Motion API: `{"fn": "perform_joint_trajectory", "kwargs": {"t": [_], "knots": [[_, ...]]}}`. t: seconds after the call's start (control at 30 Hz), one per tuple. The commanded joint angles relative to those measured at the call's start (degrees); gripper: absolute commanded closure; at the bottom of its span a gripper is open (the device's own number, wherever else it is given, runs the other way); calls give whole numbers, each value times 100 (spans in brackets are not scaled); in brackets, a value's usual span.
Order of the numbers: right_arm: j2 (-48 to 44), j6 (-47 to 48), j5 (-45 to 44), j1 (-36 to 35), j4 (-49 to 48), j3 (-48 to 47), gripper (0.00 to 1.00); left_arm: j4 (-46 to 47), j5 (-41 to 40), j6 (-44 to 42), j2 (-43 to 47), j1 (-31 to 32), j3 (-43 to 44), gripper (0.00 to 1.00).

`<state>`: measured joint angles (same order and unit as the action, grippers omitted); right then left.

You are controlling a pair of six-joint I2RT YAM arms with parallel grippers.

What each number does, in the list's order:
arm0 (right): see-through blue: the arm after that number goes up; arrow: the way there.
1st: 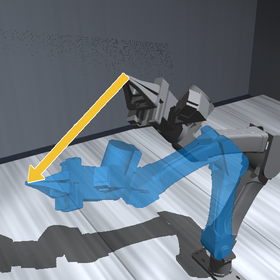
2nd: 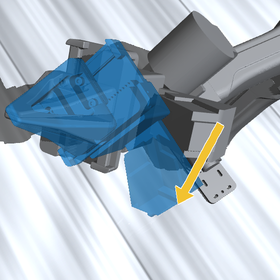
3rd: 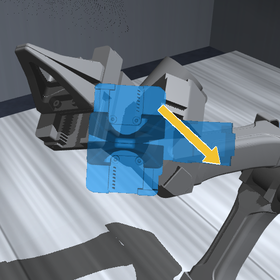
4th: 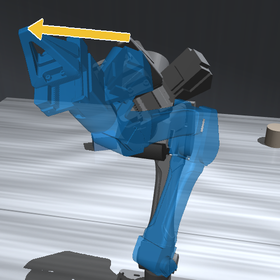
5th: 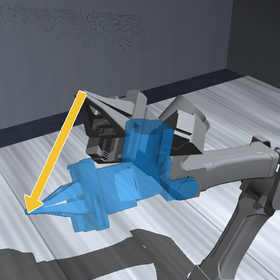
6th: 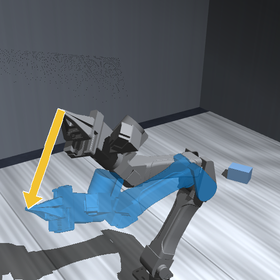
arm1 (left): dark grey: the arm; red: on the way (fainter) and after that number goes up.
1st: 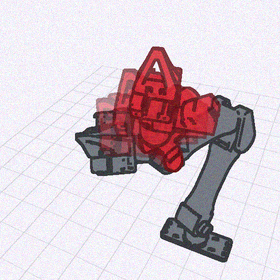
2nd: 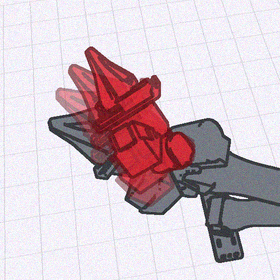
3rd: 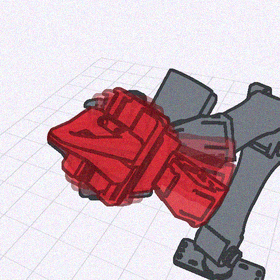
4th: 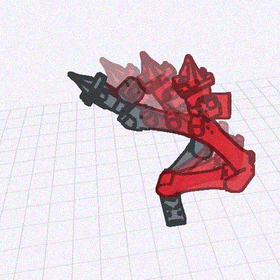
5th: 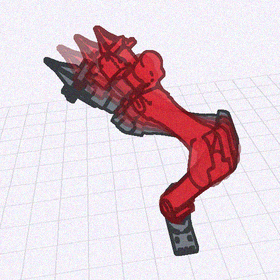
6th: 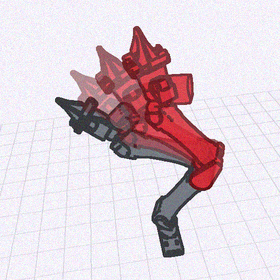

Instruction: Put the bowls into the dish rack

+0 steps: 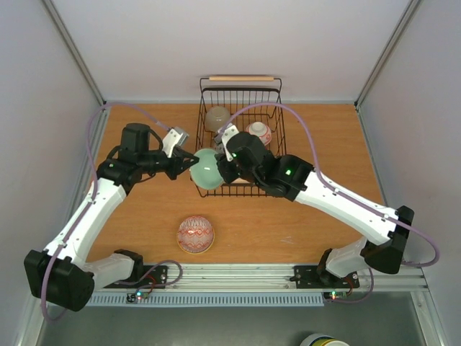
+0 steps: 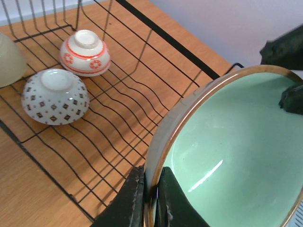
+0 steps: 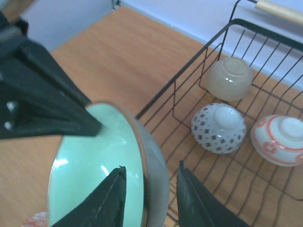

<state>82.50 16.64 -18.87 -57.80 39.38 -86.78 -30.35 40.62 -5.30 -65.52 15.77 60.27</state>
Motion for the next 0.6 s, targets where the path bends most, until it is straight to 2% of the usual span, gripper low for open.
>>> {"fn": "perform_joint_trajectory", "kwargs": {"t": [0.0, 0.1, 0.3, 0.4, 0.57], "knots": [[-510, 33, 679, 186, -540, 305, 58, 184, 573, -272, 205, 51, 12, 99], [-889, -181, 1314, 399, -768, 815, 37, 147, 663, -302, 286, 50, 24, 99], [-1644, -860, 3208, 1008, -1615, 1962, 16, 222, 1115, -329, 423, 43, -41, 99], [-1844, -1082, 3967, 1192, -2036, 2390, 12, 231, 1487, -370, 455, 33, -75, 100], [-2002, -1380, 4543, 1292, -2638, 2932, 9, 246, 1971, -450, 566, 24, -128, 100]]}}
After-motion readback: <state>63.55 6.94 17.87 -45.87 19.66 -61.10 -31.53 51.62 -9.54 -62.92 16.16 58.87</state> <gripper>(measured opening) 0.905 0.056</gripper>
